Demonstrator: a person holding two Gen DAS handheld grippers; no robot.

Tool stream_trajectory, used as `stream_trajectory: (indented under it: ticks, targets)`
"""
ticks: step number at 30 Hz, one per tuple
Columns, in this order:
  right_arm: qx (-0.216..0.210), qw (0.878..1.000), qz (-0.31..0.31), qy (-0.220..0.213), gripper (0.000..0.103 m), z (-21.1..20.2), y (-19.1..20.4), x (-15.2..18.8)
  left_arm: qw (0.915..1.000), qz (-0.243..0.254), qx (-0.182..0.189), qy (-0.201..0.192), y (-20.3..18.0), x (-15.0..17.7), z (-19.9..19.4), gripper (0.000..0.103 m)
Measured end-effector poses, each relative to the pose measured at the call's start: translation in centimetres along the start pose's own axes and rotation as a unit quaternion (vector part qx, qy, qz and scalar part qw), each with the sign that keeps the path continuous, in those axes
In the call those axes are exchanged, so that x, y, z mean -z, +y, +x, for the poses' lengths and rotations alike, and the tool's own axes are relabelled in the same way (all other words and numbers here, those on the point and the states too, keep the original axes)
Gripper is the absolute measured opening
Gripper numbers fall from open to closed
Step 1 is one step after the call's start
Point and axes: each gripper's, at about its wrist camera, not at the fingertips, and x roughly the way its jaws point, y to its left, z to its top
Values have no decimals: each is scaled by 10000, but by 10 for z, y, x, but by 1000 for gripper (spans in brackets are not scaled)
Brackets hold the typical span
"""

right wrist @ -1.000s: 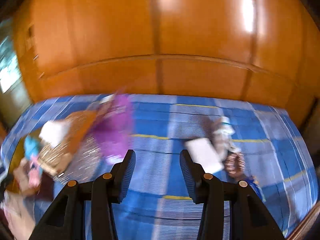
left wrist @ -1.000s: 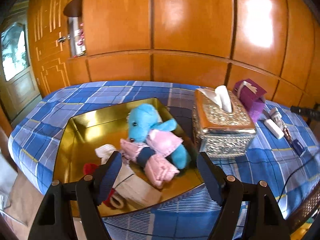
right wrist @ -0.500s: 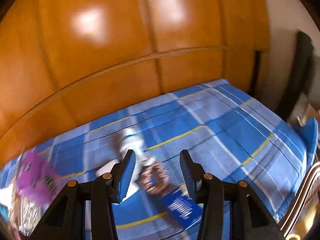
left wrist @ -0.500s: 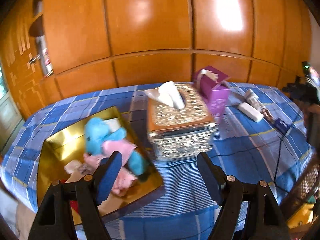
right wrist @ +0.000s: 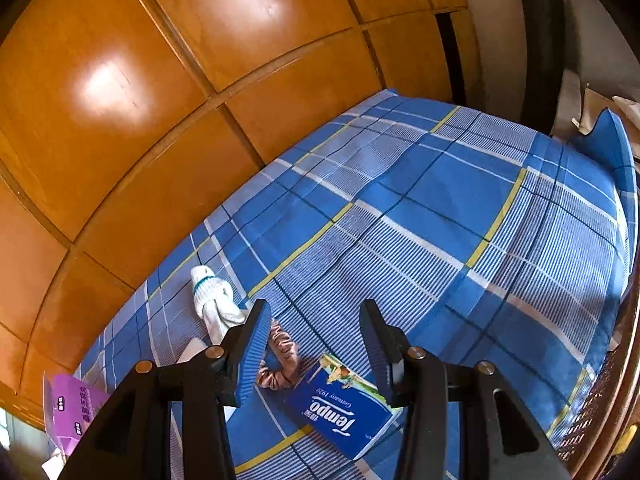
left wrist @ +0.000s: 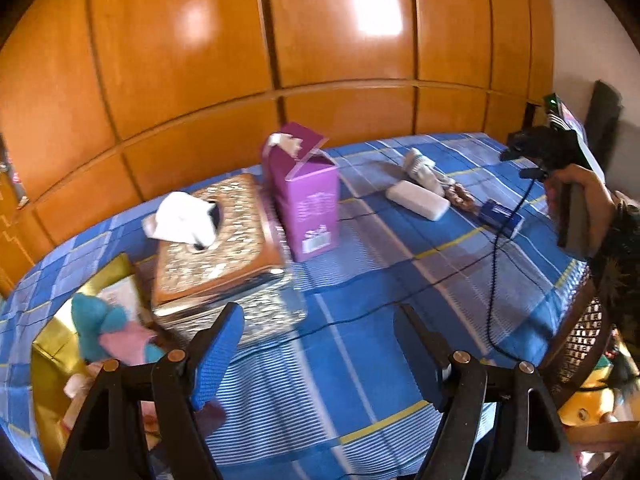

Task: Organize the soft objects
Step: 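Move both tools back toward the remaining items on the bed, then grasp the white rectangular pad with the left tool while the right tool grasps the brown scrunchie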

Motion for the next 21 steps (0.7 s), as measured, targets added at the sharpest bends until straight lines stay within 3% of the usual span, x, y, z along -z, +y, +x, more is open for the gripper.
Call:
stream_trajectory:
  ticks: [11, 21]
  targets:
    - [-214, 9995, 168, 166, 46, 4, -2, 1, 9959, 345, 674, 489, -53, -42, 55, 78]
    - [-438, 9981, 178, 401, 46, 10, 2, 4, 9859, -246, 1071, 1262, -87, -96, 150, 78]
